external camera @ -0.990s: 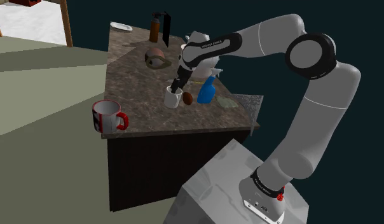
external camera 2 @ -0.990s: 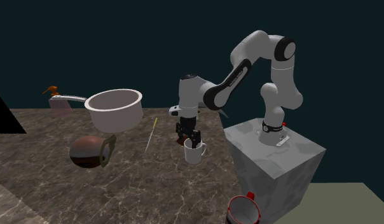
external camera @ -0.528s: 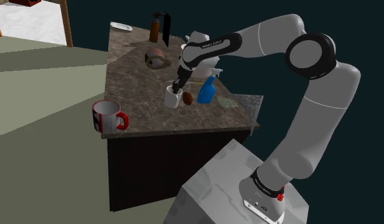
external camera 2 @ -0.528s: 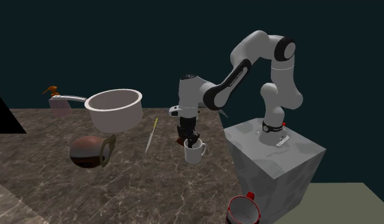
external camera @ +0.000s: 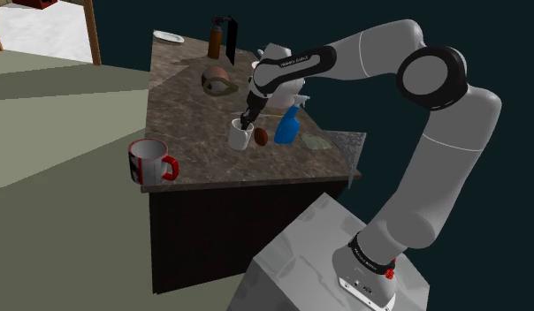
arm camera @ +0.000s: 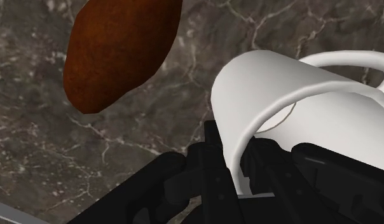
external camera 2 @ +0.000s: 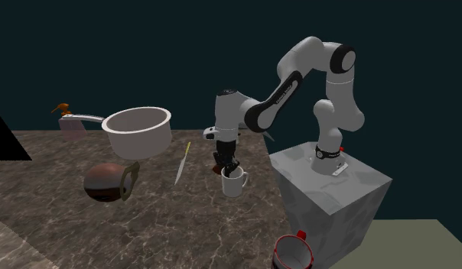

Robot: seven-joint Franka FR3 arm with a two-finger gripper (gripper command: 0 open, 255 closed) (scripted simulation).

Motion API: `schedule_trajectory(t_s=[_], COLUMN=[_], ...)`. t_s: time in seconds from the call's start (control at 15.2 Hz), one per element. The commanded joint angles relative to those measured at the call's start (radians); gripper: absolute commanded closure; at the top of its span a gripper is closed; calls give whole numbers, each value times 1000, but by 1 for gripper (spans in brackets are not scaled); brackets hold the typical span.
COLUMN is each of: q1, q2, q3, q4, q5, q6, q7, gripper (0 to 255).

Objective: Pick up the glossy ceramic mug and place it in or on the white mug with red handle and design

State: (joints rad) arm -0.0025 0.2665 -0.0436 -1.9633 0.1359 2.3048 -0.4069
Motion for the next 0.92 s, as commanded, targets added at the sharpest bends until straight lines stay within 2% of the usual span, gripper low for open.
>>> schedule_trajectory(t_s=[0.0,0.86], q1=[0,1], q2=[-7,-81], q3=[0,-5], q4=[5,86], q5=[-2,-19], q6=[-11,-166], q7=[2,23], gripper=[255,255])
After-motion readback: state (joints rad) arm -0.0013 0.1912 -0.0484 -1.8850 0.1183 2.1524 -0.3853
